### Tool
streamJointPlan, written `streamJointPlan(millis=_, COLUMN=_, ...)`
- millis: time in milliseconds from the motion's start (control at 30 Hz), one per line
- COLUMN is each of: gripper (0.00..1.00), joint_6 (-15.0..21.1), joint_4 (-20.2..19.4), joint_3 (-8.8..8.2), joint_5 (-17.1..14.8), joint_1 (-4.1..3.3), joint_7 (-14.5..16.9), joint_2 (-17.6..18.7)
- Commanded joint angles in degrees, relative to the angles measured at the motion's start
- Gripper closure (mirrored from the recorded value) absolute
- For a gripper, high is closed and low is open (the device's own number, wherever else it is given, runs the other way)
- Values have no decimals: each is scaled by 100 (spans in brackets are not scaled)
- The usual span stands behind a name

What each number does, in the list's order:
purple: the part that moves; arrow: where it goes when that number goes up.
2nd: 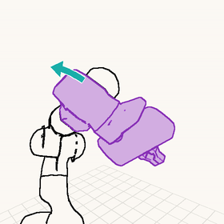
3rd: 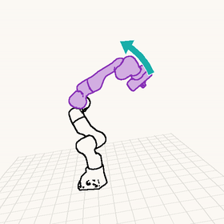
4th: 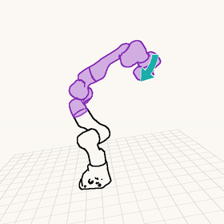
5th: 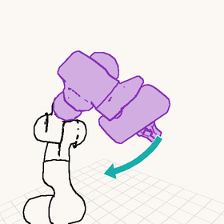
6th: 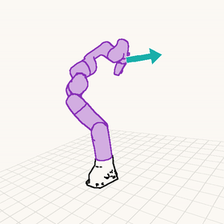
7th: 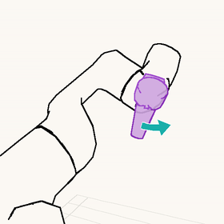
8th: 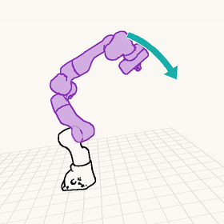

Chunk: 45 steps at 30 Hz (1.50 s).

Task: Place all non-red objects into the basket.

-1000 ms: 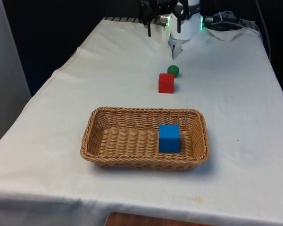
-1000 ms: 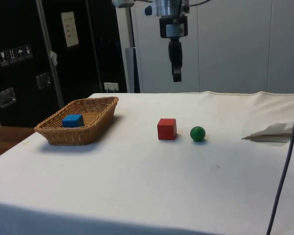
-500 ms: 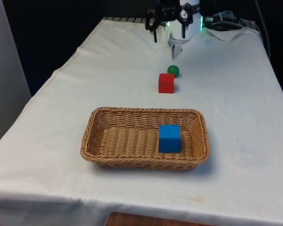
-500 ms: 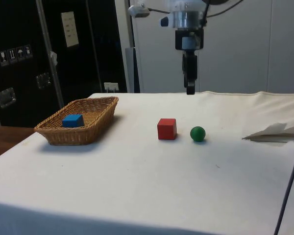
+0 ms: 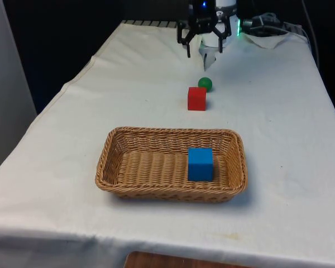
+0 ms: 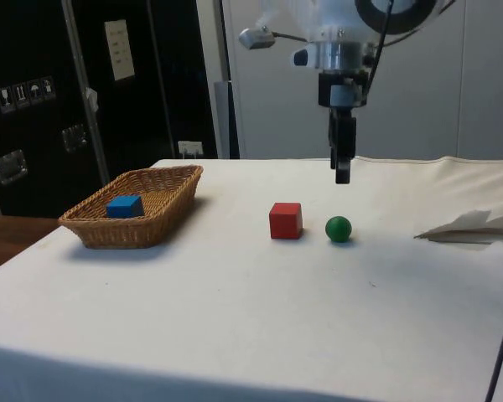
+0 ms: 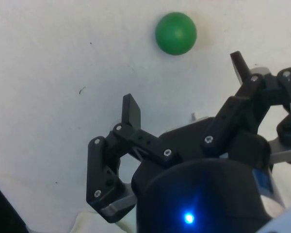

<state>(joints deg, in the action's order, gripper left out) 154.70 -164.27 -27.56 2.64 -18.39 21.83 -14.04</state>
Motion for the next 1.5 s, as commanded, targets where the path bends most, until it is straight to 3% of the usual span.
streamJointPlan(millis=0, gripper=0, joint_6=132, joint_4=-34, joint_3=-23, joint_5=-155, joint_1=-97, joint_7=34, joint_2=57)
streamJointPlan(millis=100, gripper=0, joint_6=252, joint_4=-52, joint_3=29, joint_5=-304, joint_1=-132, joint_7=52, joint_2=201)
streamJointPlan(millis=133, gripper=0, joint_6=149, joint_4=-6, joint_3=74, joint_5=-195, joint_1=-46, joint_7=6, joint_2=201)
streamJointPlan(millis=167, gripper=0, joint_6=298, joint_4=-57, joint_3=52, joint_5=-350, joint_1=-143, joint_7=57, joint_2=252)
streamJointPlan(millis=233, gripper=0, joint_6=418, joint_4=-69, joint_3=126, joint_5=-493, joint_1=-160, joint_7=69, joint_2=413)
streamJointPlan(millis=400, gripper=0, joint_6=590, joint_4=-74, joint_3=229, joint_5=-693, joint_1=-166, joint_7=92, joint_2=642)
streamJointPlan(millis=433, gripper=0, joint_6=527, joint_4=-17, joint_3=269, joint_5=-556, joint_1=-86, joint_7=11, joint_2=716)
streamJointPlan(millis=467, gripper=0, joint_6=665, joint_4=-74, joint_3=275, joint_5=-768, joint_1=-166, joint_7=103, joint_2=733)
streamJointPlan(millis=633, gripper=0, joint_6=928, joint_4=-63, joint_3=390, joint_5=-928, joint_1=-160, joint_7=103, joint_2=1026)
streamJointPlan(millis=667, gripper=0, joint_6=928, joint_4=-63, joint_3=390, joint_5=-928, joint_1=-160, joint_7=103, joint_2=1026)
streamJointPlan(millis=700, gripper=0, joint_6=854, joint_4=-17, joint_3=390, joint_5=-756, joint_1=-97, joint_7=17, joint_2=1083)
streamJointPlan(millis=733, gripper=0, joint_6=968, joint_4=-57, joint_3=407, joint_5=-951, joint_1=-160, joint_7=103, joint_2=1071)
streamJointPlan(millis=933, gripper=0, joint_6=1312, joint_4=11, joint_3=521, joint_5=-1020, joint_1=-138, joint_7=23, joint_2=1409)
streamJointPlan(millis=967, gripper=0, joint_6=1295, joint_4=52, joint_3=470, joint_5=-819, joint_1=-97, joint_7=-63, joint_2=1518)
streamJointPlan(millis=1000, gripper=0, joint_6=1358, joint_4=11, joint_3=533, joint_5=-1026, joint_1=-132, joint_7=11, joint_2=1455)
streamJointPlan(millis=1267, gripper=0, joint_6=1742, joint_4=23, joint_3=699, joint_5=-1003, joint_1=-97, joint_7=-195, joint_2=1822)
streamJointPlan(millis=1300, gripper=0, joint_6=1656, joint_4=74, joint_3=584, joint_5=-819, joint_1=-97, joint_7=-241, joint_2=1879)
streamJointPlan(millis=1333, gripper=0, joint_6=1782, joint_4=23, joint_3=722, joint_5=-997, joint_1=-92, joint_7=-218, joint_2=1862)
streamJointPlan(millis=1467, gripper=0, joint_6=1954, joint_4=34, joint_3=796, joint_5=-968, joint_1=-69, joint_7=-338, joint_2=2023)
